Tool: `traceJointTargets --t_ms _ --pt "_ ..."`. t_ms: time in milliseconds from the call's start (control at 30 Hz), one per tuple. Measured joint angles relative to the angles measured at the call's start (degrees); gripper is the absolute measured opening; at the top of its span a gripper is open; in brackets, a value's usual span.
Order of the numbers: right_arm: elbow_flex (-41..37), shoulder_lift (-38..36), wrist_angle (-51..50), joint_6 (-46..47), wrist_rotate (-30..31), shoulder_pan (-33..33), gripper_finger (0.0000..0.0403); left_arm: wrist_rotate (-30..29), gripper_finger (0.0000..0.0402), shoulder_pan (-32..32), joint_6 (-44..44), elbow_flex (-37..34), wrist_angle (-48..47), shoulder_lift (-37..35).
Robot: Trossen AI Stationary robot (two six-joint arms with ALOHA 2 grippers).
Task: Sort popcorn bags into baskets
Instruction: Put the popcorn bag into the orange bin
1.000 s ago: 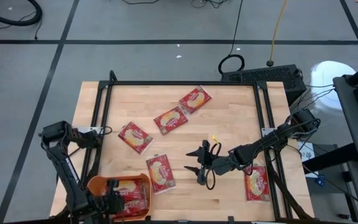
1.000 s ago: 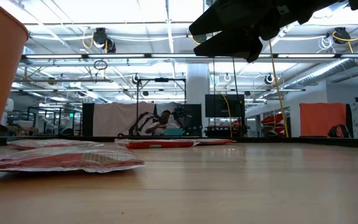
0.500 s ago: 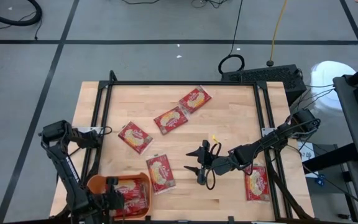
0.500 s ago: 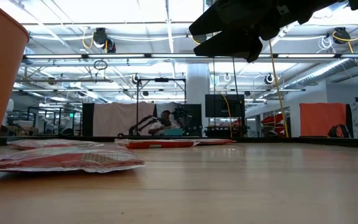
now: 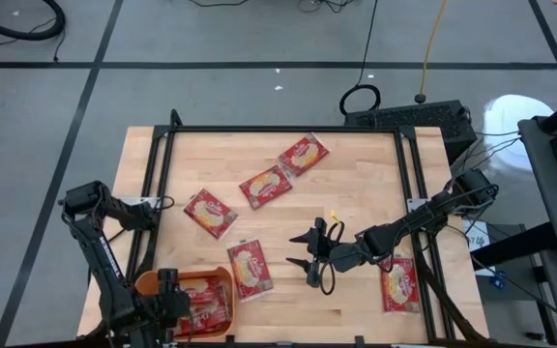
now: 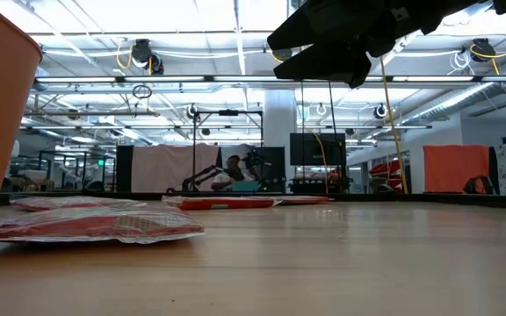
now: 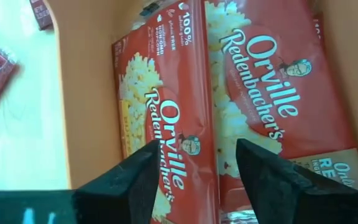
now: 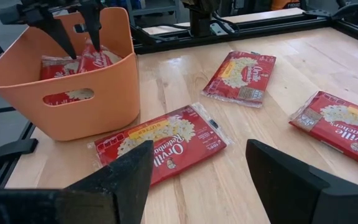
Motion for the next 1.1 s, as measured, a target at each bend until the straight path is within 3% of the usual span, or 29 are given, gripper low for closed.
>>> traceJointTargets --t_ms 133,333,400,567,733,1100 --pt "0.0 0.0 0.0 0.0 0.0 0.0 0.0249 0.4 0.0172 0.0 -0.3 0.0 0.2 0.0" --pt "0.0 0.0 0.0 0.0 0.0 0.0 0.0249 0.6 0.0038 0.1 0.7 0.1 0.7 0.0" --pt "0.0 0.0 0.0 0.0 0.1 0.0 0.0249 0.7 0.0011 0.1 1.5 0.1 0.9 0.0" --pt "0.0 0.0 0.0 0.0 0.0 0.0 0.0249 1.0 0.0027 0.5 1.1 0.1 0.9 0.0" --pt "0.0 0.0 0.0 0.2 0.0 0.0 0.0249 1.3 0.0006 0.5 2.8 1.0 0.3 -0.1" --pt "0.0 0.0 0.0 -0.4 0.0 0.0 0.0249 1.6 0.0002 0.4 4.3 10.8 -6.7 -0.2"
